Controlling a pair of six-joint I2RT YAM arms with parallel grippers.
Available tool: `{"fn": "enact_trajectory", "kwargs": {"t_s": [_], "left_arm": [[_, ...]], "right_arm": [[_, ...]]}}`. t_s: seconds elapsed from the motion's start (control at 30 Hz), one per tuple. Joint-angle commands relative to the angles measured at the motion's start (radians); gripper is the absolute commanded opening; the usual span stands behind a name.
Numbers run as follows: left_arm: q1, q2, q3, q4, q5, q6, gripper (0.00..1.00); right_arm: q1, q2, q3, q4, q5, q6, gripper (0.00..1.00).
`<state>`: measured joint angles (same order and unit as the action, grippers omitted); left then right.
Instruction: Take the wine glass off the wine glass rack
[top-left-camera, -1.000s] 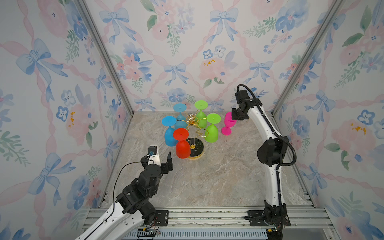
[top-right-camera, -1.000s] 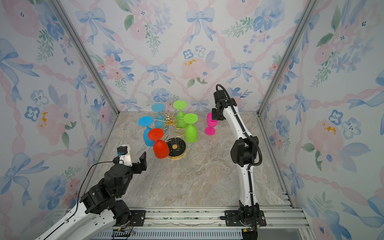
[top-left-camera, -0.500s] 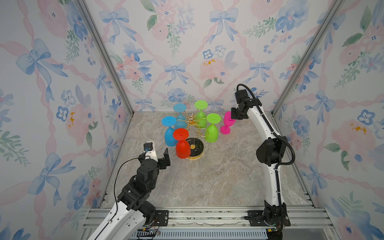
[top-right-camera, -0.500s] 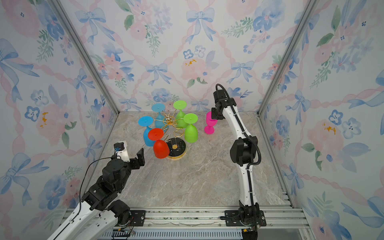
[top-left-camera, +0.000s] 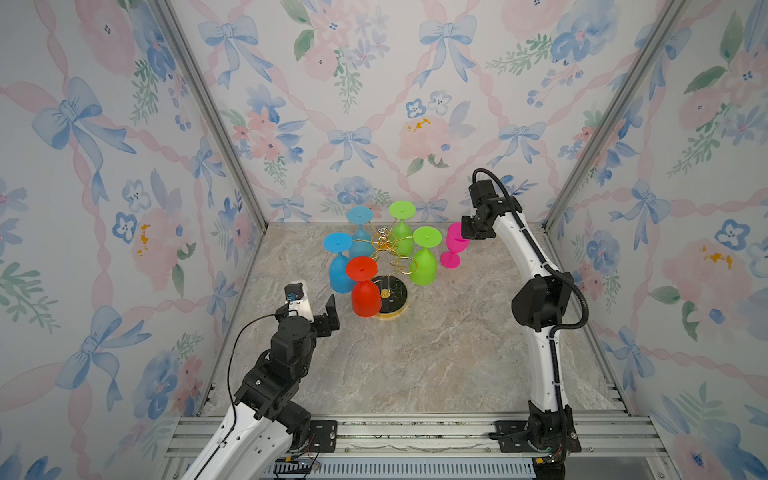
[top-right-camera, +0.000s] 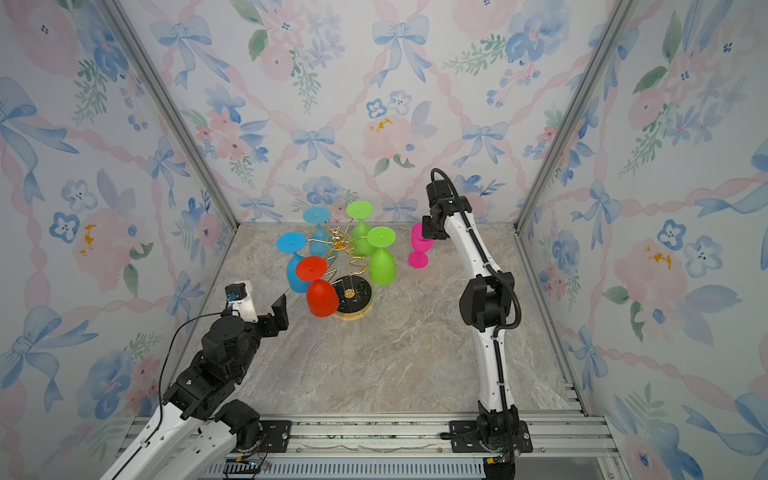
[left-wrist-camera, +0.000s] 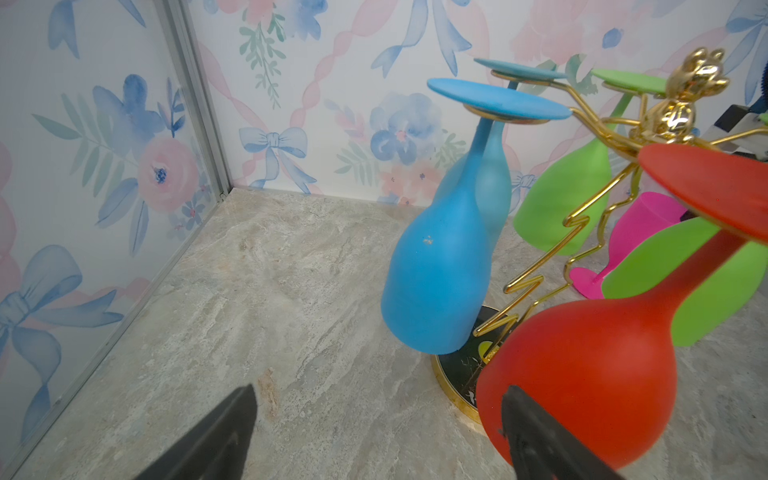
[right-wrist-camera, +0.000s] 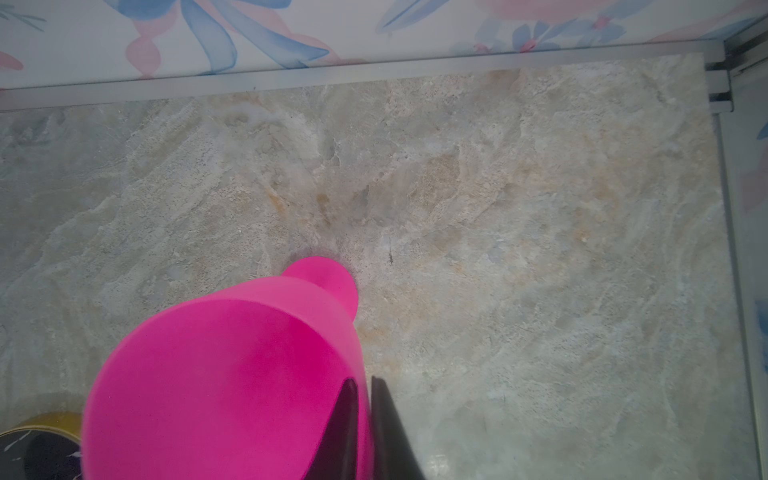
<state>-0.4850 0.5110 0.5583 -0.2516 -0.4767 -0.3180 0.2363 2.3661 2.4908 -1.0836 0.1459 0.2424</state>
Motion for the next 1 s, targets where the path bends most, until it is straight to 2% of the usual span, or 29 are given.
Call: {"fn": "enact_trajectory", "kwargs": {"t_s": [0.0,0.13,0.3,0.57,0.7,0.97], "left_arm": [[0.009,0.002,-0.014,0.028,0.02,0.014,0.94],[0.011,0.001,-0.016,0.029,0.023,0.014,0.94],[0.013,0.0,-0.015,0.029,0.023,0.013,0.94],[0.016,0.005,-0.016,0.029,0.028,0.014,0.94],[0.019,0.007,-0.016,0.029,0.029,0.016,0.94],[0.028,0.014,-0.013,0.031,0.039,0.016,0.94]], "right_arm": [[-0.009,0.007,0.028,0.003,-0.011,-0.003,0.14],[-0.015,0.001,0.03,0.012,-0.03,0.0,0.2],[-0.023,-0.012,0.033,0.021,-0.053,0.007,0.23],[-0.029,-0.07,0.034,0.029,-0.065,0.011,0.41],[-0.029,-0.118,0.028,0.023,-0.071,0.015,0.45],[-0.01,-0.289,-0.126,0.051,-0.116,0.036,0.58]]}}
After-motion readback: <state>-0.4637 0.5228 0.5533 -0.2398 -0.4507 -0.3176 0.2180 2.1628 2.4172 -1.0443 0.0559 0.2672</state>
